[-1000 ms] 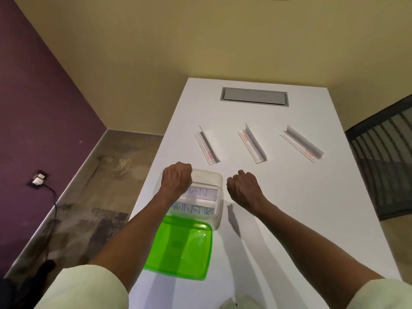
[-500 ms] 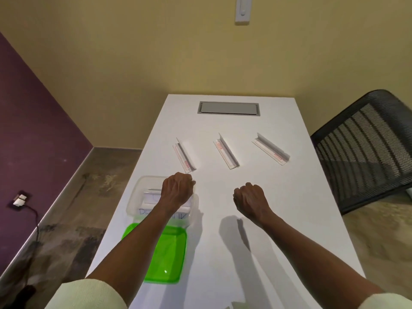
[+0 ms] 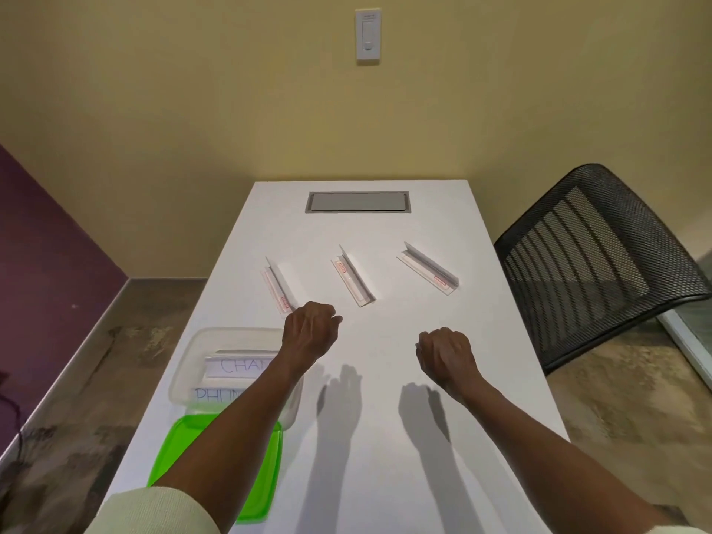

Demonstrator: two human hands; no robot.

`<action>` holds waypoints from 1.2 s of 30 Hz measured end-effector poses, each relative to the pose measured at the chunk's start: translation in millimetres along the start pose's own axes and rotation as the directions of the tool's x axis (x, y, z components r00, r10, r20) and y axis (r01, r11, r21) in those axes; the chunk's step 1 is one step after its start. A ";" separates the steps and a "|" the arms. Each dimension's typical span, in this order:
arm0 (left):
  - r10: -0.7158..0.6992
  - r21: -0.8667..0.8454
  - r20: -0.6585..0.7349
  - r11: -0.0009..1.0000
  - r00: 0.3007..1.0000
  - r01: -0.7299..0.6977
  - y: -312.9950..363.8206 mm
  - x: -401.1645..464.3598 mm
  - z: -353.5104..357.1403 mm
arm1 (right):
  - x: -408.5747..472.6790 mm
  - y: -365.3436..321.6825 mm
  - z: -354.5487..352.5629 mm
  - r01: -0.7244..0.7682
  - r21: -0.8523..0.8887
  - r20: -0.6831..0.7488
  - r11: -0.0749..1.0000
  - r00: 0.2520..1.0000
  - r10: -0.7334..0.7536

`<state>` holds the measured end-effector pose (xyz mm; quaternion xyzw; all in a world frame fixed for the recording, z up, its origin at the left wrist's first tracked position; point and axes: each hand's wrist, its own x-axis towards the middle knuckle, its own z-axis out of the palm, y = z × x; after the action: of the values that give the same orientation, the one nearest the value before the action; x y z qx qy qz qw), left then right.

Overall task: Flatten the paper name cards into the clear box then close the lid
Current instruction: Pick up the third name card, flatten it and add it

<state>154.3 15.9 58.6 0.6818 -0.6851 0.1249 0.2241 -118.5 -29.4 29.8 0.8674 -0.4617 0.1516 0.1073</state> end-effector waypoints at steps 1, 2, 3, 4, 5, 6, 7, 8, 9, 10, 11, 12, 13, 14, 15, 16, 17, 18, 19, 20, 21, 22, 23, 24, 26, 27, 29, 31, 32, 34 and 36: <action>0.016 -0.006 -0.021 1.000 1.000 -0.016 4.1 3.6 2.5 | -0.3 6.5 0.3 -0.017 -0.005 0.013 1.000 1.000 0.017; 0.036 -0.007 -0.036 0.999 0.999 -0.037 8.2 6.7 5.7 | -0.8 12.7 0.6 -0.034 -0.007 0.030 0.999 0.999 0.035; 0.054 -0.002 -0.050 0.999 0.997 -0.054 12.0 9.7 9.1 | -1.1 18.8 0.7 -0.050 -0.008 0.048 0.999 0.998 0.050; 0.061 0.000 -0.060 0.998 0.996 -0.061 15.4 12.5 12.8 | -1.4 24.4 0.5 -0.064 -0.008 0.065 0.998 0.996 0.064; 0.055 -0.010 -0.054 0.998 0.997 -0.055 19.3 15.6 15.9 | -1.6 29.7 -0.2 -0.077 -0.006 0.081 0.997 0.994 0.077; 0.044 -0.027 -0.035 0.999 0.998 -0.045 23.5 18.7 18.3 | -1.5 34.8 -1.1 -0.088 0.001 0.090 0.996 0.992 0.087; 0.032 -0.040 -0.015 0.999 0.999 -0.033 27.6 21.8 21.0 | -1.0 40.0 -0.9 -0.095 0.010 0.093 0.995 0.991 0.093; 0.024 -0.051 0.004 0.998 1.000 -0.024 30.9 24.6 23.7 | -0.4 44.7 -0.2 -0.100 0.018 0.096 0.995 0.991 0.098; 0.016 -0.064 0.024 0.998 1.000 -0.015 33.8 27.9 26.0 | 0.7 49.0 1.0 -0.106 0.019 0.100 0.994 0.990 0.104; 0.010 -0.079 0.041 0.997 0.999 -0.007 36.1 31.3 27.8 | 1.9 53.1 3.1 -0.113 0.012 0.107 0.993 0.988 0.111; 0.011 -0.089 0.055 0.996 0.998 -0.006 37.9 34.8 29.7 | 3.6 56.5 5.3 -0.124 0.003 0.120 0.992 0.985 0.123; 0.021 -0.093 0.063 0.996 0.998 -0.015 38.9 37.8 32.9 | 5.6 59.3 7.9 -0.142 -0.004 0.143 0.990 0.980 0.141; 0.030 -0.092 0.075 0.995 0.997 -0.023 39.6 40.6 35.9 | 8.0 61.5 10.3 -0.166 -0.009 0.169 0.986 0.972 0.165; 0.027 -0.092 0.098 0.996 0.995 -0.018 39.9 42.8 39.5 | 10.3 63.4 12.2 -0.194 -0.012 0.194 0.981 0.962 0.193; 0.009 -0.097 0.135 0.995 0.991 0.004 40.2 45.2 42.2 | 12.6 65.0 13.9 -0.223 -0.013 0.211 0.975 0.952 0.221; -0.010 -0.104 0.170 0.994 0.985 0.028 40.0 47.7 44.7 | 14.8 66.2 15.3 -0.250 -0.011 0.221 0.968 0.944 0.246; -0.017 -0.108 0.200 0.993 0.980 0.039 39.0 50.2 47.7 | 16.8 67.5 17.2 -0.272 -0.003 0.223 0.962 0.938 0.266; -0.008 -0.112 0.220 0.993 0.975 0.033 37.3 51.9 51.4 | 18.6 68.7 19.5 -0.292 0.010 0.227 0.956 0.932 0.282; 0.005 -0.126 0.235 0.992 0.972 0.026 35.8 53.8 54.8 | 20.6 69.9 21.5 -0.310 0.026 0.236 0.950 0.926 0.296; 0.007 -0.141 0.245 0.990 0.970 0.029 34.0 56.1 57.7 | 22.6 71.3 24.1 -0.327 0.039 0.248 0.944 0.919 0.308; -0.005 -0.153 0.260 0.987 0.965 0.046 32.2 59.5 60.3 | 24.7 72.8 26.9 -0.344 0.047 0.263 0.938 0.910 0.321; -0.026 -0.162 0.278 0.984 0.960 0.074 31.1 63.6 62.4 | 26.8 74.2 30.1 -0.364 0.050 0.282 0.930 0.898 0.337; -0.055 -0.167 0.289 0.980 0.956 0.107 30.3 68.1 64.7 | 28.9 75.6 33.1 -0.386 0.048 0.301 0.921 0.885 0.355; -0.083 -0.168 0.305 0.976 0.949 0.140 30.4 72.6 66.8 | 31.0 76.9 36.0 -0.406 0.042 0.317 0.913 0.872 0.373; -0.121 -0.174 0.350 0.966 0.929 0.192 30.7 80.9 71.7 | 35.0 79.7 42.7 -0.433 0.034 0.330 0.901 0.855 0.399; -0.135 -0.182 0.365 0.960 0.921 0.212 31.5 85.5 73.7 | 37.1 81.5 45.9 -0.441 0.035 0.328 0.897 0.853 0.407; -0.156 -0.195 0.405 0.948 0.901 0.252 34.2 96.9 78.0 | 41.5 85.4 51.7 -0.451 0.042 0.338 0.892 0.846 0.412; -0.189 -0.194 0.463 0.932 0.866 0.308 37.9 111.0 83.2 | 46.0 89.9 58.1 -0.462 0.040 0.362 0.886 0.833 0.418; -0.203 -0.191 0.486 0.924 0.850 0.330 38.5 116.7 87.3 | 48.2 92.4 61.5 -0.470 0.041 0.369 0.882 0.827 0.423; -0.208 -0.197 0.492 0.919 0.845 0.341 38.6 124.1 96.1 | 52.5 97.7 68.7 -0.484 0.057 0.372 0.873 0.822 0.431; -0.172 -0.210 0.456 0.932 0.873 0.294 36.3 127.5 104.9 | 57.5 103.1 75.0 -0.492 0.068 0.384 0.868 0.816 0.433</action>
<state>107.9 -144.7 33.3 0.7332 -0.6399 -0.1524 0.1724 -161.8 -154.9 -14.5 0.7471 -0.6566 0.0510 -0.0901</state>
